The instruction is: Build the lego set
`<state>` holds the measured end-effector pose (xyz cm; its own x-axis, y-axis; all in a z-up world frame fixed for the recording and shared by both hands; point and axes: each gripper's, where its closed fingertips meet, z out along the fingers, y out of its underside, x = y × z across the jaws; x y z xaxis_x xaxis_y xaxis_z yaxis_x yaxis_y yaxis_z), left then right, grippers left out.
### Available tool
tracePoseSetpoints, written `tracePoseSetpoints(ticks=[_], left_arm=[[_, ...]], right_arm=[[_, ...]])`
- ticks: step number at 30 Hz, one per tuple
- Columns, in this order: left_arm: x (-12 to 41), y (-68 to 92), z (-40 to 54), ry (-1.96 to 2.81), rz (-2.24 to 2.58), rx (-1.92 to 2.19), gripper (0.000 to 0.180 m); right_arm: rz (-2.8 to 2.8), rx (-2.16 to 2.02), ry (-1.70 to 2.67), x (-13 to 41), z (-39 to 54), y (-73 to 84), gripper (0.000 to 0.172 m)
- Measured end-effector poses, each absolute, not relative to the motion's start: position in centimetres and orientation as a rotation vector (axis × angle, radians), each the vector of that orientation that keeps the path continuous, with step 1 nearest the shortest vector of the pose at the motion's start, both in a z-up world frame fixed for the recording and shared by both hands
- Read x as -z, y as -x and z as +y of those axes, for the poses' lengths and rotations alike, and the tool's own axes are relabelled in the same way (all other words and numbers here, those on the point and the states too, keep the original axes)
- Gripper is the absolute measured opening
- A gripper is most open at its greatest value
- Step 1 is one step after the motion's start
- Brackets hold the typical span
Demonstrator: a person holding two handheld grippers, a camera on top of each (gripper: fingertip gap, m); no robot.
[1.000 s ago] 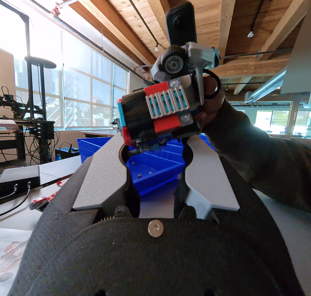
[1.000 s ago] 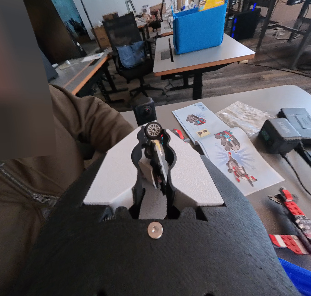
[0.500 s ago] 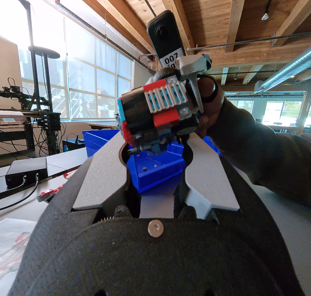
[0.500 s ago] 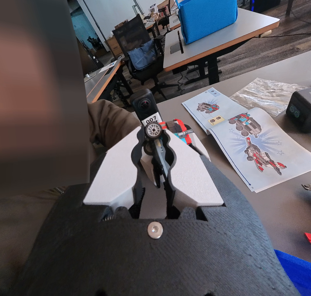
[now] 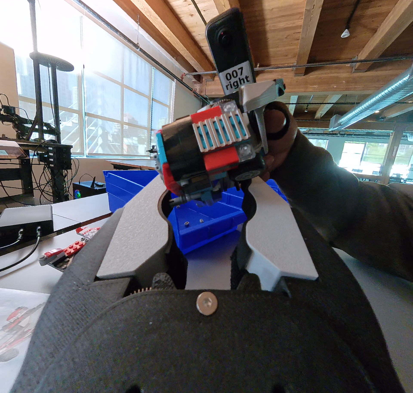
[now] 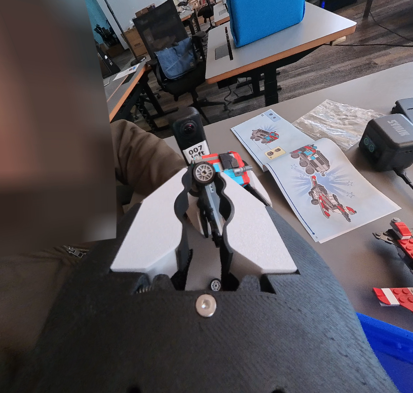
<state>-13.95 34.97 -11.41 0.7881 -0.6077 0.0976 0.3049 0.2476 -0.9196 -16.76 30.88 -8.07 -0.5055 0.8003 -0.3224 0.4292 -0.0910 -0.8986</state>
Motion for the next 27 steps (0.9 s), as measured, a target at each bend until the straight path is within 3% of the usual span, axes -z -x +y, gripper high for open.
tracePoseSetpoints(ticks=[27], left_arm=[[12.3,13.7,35.4,1.228,0.316,0.656,0.061]], right_arm=[[-1.962,-1.314,1.323,9.2,30.5,16.6,0.022]])
